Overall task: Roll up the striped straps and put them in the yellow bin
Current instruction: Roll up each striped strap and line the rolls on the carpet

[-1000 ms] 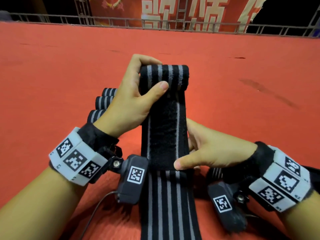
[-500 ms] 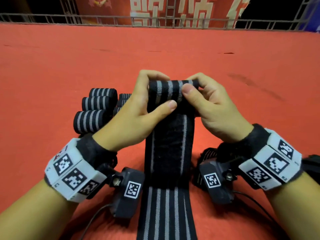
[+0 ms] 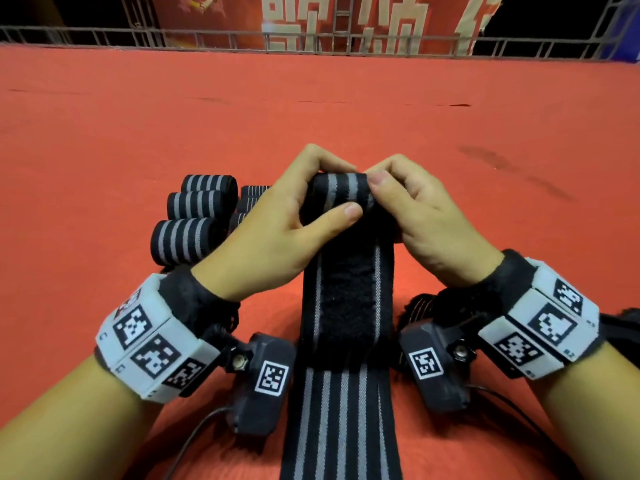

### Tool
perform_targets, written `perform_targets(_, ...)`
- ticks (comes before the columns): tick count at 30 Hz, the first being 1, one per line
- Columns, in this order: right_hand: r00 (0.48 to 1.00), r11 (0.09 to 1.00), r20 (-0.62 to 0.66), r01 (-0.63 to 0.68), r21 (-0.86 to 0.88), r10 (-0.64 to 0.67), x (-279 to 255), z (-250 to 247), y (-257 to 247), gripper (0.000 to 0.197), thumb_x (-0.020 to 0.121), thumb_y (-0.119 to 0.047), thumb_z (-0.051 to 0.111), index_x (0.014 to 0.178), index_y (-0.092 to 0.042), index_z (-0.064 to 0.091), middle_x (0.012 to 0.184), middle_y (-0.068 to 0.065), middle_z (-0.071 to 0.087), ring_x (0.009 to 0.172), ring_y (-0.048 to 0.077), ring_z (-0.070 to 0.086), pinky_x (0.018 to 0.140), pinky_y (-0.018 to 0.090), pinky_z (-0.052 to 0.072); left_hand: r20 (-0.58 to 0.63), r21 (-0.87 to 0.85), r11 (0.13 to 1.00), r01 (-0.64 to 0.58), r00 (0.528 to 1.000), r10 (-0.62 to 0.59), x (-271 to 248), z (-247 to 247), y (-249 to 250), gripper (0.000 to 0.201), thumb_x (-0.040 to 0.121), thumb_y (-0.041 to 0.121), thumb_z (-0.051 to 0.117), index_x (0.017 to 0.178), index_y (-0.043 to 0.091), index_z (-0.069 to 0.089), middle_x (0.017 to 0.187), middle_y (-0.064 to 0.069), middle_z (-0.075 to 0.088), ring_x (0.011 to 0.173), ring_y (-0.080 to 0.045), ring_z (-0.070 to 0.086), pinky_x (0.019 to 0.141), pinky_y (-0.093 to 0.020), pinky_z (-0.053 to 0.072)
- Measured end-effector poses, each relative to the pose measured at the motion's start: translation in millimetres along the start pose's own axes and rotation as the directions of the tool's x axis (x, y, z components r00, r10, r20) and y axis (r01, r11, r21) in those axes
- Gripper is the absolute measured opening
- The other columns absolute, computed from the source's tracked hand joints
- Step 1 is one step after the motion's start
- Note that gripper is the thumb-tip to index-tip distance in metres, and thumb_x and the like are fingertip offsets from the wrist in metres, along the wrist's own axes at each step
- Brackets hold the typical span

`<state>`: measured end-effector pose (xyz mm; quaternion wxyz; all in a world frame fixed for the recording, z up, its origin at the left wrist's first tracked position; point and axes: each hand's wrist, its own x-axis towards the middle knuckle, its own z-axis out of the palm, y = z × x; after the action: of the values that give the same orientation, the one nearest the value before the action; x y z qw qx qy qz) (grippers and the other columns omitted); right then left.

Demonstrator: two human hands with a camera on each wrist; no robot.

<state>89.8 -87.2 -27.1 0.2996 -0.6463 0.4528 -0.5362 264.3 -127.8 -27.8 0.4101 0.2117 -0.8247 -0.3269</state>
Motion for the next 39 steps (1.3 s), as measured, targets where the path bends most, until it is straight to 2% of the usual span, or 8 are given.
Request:
perform_targets(3, 0.994, 0.994, -0.026, 0.106, -0.023, -0.107, -1.1, 2.4, 0.5, 0.018, 0.091, -0.023, 0.055, 0.099, -0.008, 0.054, 0.079, 0.004, 0.053, 0.071, 0.012, 0.048, 0.065, 0.029, 0.042, -0.002, -0.096, 0.990, 0.099, 0.995, -0.099, 1.1, 0.3, -0.5, 0.019, 0.099, 0.029, 0.054, 0.115, 0.018, 0.053, 0.087, 0.012, 0.064, 0.083, -0.003, 0.059, 0.075, -0.022, 0.050)
perform_targets(7, 1.000, 0.998, 0.006, 0.016, 0.064, -0.017, -2.6, 6.3, 3.6, 0.028, 0.090, -0.033, 0.059, 0.109, -0.013, 0.053, 0.085, 0.000, 0.058, 0.078, 0.009, 0.055, 0.067, 0.024, 0.047, -0.050, -0.125, 0.990, 0.060, 0.997, -0.066, 0.9, -2.4, -1.1, 0.025, 0.094, 0.031, 0.060, 0.112, 0.015, 0.052, 0.089, -0.013, 0.064, 0.085, -0.015, 0.061, 0.077, -0.039, 0.053)
perform_targets(11, 0.998, 0.983, 0.050, -0.051, 0.178, 0.043, -1.6, 3.2, 0.7, 0.037, 0.087, -0.031, 0.064, 0.111, -0.007, 0.051, 0.088, 0.001, 0.061, 0.080, 0.008, 0.058, 0.067, 0.020, 0.050, -0.104, -0.083, 0.996, 0.044, 0.993, -0.053, -1.5, 6.4, -2.1, 0.023, 0.098, 0.030, 0.053, 0.117, 0.019, 0.045, 0.094, 0.008, 0.055, 0.085, 0.000, 0.054, 0.077, -0.019, 0.046)
perform_targets(19, 0.998, 0.983, 0.039, 0.050, 0.177, -0.057, -2.8, 2.8, -0.4, 0.034, 0.088, -0.018, 0.057, 0.118, -0.004, 0.050, 0.100, 0.009, 0.059, 0.091, 0.013, 0.058, 0.083, 0.027, 0.051, -0.052, -0.136, 0.984, 0.116, 0.991, -0.124, -1.1, 4.8, 4.5, 0.035, 0.093, 0.044, 0.044, 0.121, 0.024, 0.040, 0.099, 0.012, 0.056, 0.091, 0.006, 0.057, 0.079, -0.014, 0.047)
perform_targets(23, 0.992, 0.991, 0.038, 0.121, 0.054, -0.123, -1.8, -3.6, -0.6, 0.032, 0.088, -0.013, 0.058, 0.118, -0.008, 0.048, 0.100, 0.011, 0.056, 0.091, 0.015, 0.054, 0.084, 0.032, 0.048, -0.027, -0.182, 0.975, 0.125, 0.991, -0.132, 1.4, 3.2, -1.2, 0.030, 0.099, 0.030, 0.052, 0.126, 0.021, 0.043, 0.103, 0.004, 0.060, 0.095, -0.005, 0.060, 0.083, -0.025, 0.053)
perform_targets(27, 0.984, 0.983, 0.075, 0.167, -0.083, -0.161, -2.6, -4.0, 4.0, 0.033, 0.088, -0.012, 0.059, 0.119, -0.013, 0.047, 0.105, 0.013, 0.057, 0.093, 0.026, 0.055, 0.087, 0.047, 0.048, 0.004, -0.195, 0.961, 0.196, 0.980, -0.199, 2.4, 0.3, -4.1, 0.032, 0.095, 0.038, 0.057, 0.121, 0.021, 0.049, 0.097, 0.010, 0.064, 0.091, -0.006, 0.063, 0.074, -0.028, 0.054)
perform_targets(31, 0.998, 0.999, 0.059, -0.026, 0.020, 0.025, -0.7, -3.4, 1.7, 0.036, 0.088, -0.037, 0.053, 0.119, -0.020, 0.048, 0.098, -0.003, 0.057, 0.087, 0.005, 0.056, 0.075, 0.027, 0.049, -0.011, -0.066, 0.997, 0.046, 0.999, -0.047, 2.3, 0.3, -4.3, 0.028, 0.095, 0.025, 0.058, 0.119, 0.014, 0.049, 0.103, -0.006, 0.061, 0.096, -0.023, 0.061, 0.085, -0.043, 0.053)
perform_targets(39, 0.981, 0.982, 0.067, 0.184, -0.048, -0.180, -0.2, -7.6, 0.6, 0.012, 0.091, -0.012, 0.057, 0.101, -0.008, 0.053, 0.086, 0.006, 0.056, 0.078, 0.014, 0.050, 0.071, 0.031, 0.045, 0.005, -0.250, 0.953, 0.168, 0.985, -0.172, 2.6, 7.6, -2.4, 0.030, 0.095, 0.035, 0.054, 0.116, 0.014, 0.050, 0.094, 0.006, 0.060, 0.089, -0.003, 0.058, 0.079, -0.020, 0.051)
